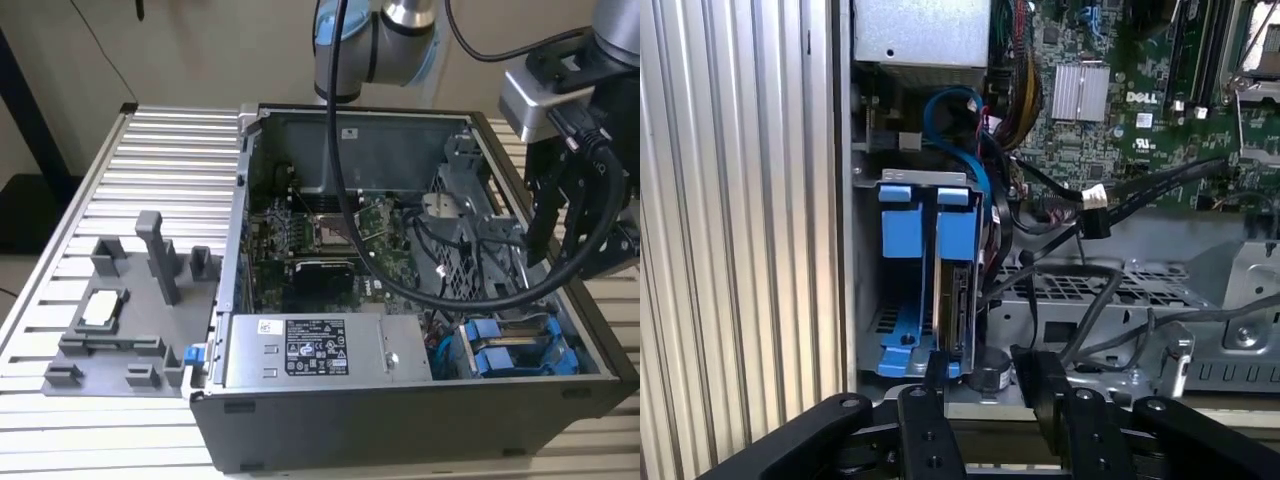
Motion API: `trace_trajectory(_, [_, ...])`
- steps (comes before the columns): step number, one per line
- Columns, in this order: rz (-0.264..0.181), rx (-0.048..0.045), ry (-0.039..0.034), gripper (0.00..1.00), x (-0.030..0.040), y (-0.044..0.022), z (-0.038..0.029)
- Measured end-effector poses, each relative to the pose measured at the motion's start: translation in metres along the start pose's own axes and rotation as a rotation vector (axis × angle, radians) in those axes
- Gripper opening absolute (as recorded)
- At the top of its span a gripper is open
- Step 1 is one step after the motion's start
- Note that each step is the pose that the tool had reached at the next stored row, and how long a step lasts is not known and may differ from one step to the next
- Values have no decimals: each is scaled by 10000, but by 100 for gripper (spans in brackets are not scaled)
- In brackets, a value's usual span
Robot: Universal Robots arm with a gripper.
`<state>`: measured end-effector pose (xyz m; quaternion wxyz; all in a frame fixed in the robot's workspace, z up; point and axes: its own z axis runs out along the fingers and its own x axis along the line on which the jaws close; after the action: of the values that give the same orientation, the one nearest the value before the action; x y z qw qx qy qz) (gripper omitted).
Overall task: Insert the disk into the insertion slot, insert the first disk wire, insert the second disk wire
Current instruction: 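Insert the first disk wire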
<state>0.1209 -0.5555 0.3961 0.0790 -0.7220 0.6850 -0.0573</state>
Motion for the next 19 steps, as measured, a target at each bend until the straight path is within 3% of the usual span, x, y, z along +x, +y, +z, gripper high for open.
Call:
trace_trajectory(9, [-336,266,-55,47,-71,40,41])
trace_trajectory(19, [-345,305,-51,47,-74,44,44])
